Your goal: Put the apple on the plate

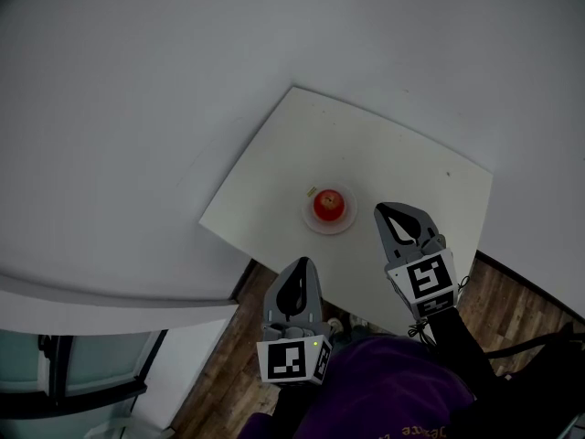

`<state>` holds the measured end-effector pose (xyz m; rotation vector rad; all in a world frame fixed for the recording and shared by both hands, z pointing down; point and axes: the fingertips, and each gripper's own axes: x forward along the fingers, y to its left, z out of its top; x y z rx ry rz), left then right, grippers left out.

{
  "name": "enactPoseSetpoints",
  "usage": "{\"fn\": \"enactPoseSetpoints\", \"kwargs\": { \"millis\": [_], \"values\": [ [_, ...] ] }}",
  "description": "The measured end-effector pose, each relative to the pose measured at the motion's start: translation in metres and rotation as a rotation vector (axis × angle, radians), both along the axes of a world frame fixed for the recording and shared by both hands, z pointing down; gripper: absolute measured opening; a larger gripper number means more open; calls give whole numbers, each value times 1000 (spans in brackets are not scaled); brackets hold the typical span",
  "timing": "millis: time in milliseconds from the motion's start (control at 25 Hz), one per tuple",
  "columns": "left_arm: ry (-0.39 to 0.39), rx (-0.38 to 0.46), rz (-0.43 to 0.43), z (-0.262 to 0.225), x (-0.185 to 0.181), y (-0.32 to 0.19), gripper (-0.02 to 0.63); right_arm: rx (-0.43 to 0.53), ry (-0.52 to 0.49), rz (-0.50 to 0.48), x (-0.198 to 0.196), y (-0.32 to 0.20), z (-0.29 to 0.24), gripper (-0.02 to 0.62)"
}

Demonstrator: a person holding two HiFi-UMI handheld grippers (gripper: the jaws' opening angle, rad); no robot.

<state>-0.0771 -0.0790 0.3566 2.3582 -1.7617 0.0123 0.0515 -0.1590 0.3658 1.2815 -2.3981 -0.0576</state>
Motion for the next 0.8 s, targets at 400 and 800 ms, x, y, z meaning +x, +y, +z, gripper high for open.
{"fn": "enactPoseSetpoints", "kwargs": {
  "millis": [400,800],
  "values": [
    [-6,9,0,-4,2,5,6,5,-18,-21,-3,5,-1,9],
    [-3,1,-6,-2,2,5,6,-3,-11,-46,-6,5,2,9]
  ]
}}
